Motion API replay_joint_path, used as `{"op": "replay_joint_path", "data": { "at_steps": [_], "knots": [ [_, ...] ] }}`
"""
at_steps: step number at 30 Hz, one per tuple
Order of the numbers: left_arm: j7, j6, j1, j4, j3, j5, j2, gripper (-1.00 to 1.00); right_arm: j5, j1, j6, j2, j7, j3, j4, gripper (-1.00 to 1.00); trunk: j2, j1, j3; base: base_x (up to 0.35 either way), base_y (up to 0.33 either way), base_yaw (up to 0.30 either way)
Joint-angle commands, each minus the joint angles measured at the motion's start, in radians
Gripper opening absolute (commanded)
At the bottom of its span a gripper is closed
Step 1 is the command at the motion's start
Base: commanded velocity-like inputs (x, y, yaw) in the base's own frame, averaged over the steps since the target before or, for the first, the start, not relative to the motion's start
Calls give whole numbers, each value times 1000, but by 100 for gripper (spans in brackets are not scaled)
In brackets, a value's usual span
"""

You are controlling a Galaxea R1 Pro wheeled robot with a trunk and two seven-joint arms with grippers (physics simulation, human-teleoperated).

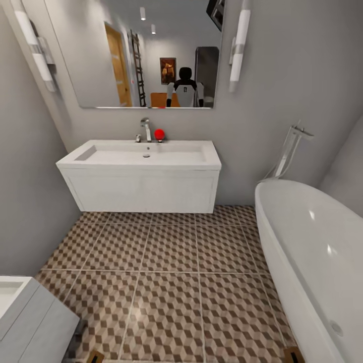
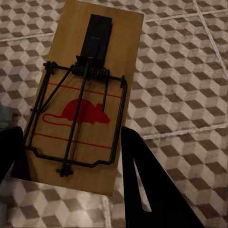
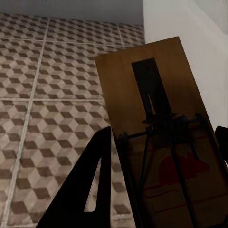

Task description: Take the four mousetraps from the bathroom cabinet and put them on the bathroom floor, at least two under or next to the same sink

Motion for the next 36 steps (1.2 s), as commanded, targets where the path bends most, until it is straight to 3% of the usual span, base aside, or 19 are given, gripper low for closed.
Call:
{"op": "replay_joint_path", "data": {
  "at_steps": [1,21,36],
  "knots": [
    [-3,-5,-2,4,-5,7,0,-100,-4,-1,-2,-1,-3,7,0,-100,0,1,-1,330,0,0],
    [-3,-5,-2,3,-5,7,0,-100,-4,-1,-2,0,-3,8,0,-100,0,1,-1,322,0,0],
    [-3,-5,-2,4,-5,7,0,-100,-4,-1,-2,0,-2,7,0,-100,0,1,-1,147,0,0]
  ]
}}
